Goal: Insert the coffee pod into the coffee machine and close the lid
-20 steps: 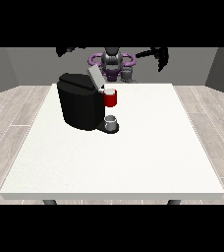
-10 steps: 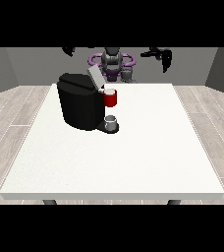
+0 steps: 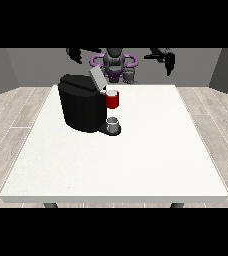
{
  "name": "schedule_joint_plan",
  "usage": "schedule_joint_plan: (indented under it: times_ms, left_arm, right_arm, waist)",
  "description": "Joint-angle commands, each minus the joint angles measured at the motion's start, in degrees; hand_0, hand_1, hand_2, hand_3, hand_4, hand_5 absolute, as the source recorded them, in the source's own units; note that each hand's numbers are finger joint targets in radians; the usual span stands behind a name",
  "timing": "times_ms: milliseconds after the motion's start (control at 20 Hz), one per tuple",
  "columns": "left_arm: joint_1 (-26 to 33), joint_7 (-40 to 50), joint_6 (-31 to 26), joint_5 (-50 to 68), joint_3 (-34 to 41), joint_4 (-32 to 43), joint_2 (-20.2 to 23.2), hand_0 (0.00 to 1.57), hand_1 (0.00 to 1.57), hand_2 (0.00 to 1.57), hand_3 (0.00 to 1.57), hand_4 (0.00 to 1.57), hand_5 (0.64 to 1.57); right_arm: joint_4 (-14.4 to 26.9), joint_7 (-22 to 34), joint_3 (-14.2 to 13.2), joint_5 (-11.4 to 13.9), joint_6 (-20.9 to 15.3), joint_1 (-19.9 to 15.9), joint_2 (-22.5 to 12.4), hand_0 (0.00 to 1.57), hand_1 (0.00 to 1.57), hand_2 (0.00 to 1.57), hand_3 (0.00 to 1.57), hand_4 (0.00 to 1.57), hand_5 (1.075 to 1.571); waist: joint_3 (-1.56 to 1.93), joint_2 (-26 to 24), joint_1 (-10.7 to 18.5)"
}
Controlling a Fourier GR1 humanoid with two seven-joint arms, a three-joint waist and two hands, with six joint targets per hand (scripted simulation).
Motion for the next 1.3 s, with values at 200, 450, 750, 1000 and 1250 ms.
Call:
schedule_joint_plan:
  times_ms: [200, 450, 750, 1000, 1250]
  left_arm:
    - [5.6, 5.0, 2.9, 5.2, -4.2, -11.3, -1.2, 0.0, 0.0, 0.0, 0.0, 0.0, 1.571]
    - [7.8, 2.6, 4.0, 4.2, -4.9, -13.5, 1.0, 0.0, 0.0, 0.0, 0.0, 0.0, 1.571]
    - [6.6, 6.4, 4.3, 7.0, -4.0, -16.7, 3.8, 0.0, 0.0, 0.0, 0.0, 0.0, 1.571]
    - [10.4, 5.8, 6.2, 7.0, -6.2, -21.0, 1.6, 0.0, 0.0, 0.0, 0.0, 0.0, 1.571]
    - [6.6, 7.4, 7.8, 7.9, -5.3, -19.6, 2.6, 0.0, 0.0, 0.0, 0.0, 0.12, 1.571]
  right_arm:
    - [8.2, -4.2, -2.3, -1.1, 2.0, -2.5, 0.4, 0.0, 0.0, 0.0, 0.0, 0.0, 1.571]
    - [9.7, -4.6, -0.6, 1.1, -0.7, -7.4, 3.0, 0.0, 0.0, 0.0, 0.0, 0.0, 1.571]
    - [13.9, -6.6, -1.0, 2.1, 3.7, -10.9, -0.2, 0.0, 0.0, 0.0, 0.0, 0.0, 1.571]
    - [17.7, -8.2, -3.2, 2.6, 3.6, -13.3, -1.6, 0.0, 0.0, 0.0, 0.0, 0.0, 1.571]
    - [17.9, -6.3, -1.1, 3.2, 3.8, -16.7, 0.4, 0.0, 0.0, 0.0, 0.0, 0.0, 1.571]
  waist:
    - [0.01, 3.8, -0.1]
    - [-0.01, 7.3, -1.6]
    - [0.0, 9.5, -2.5]
    - [0.0, 10.2, -1.3]
    - [-0.01, 11.5, -3.1]
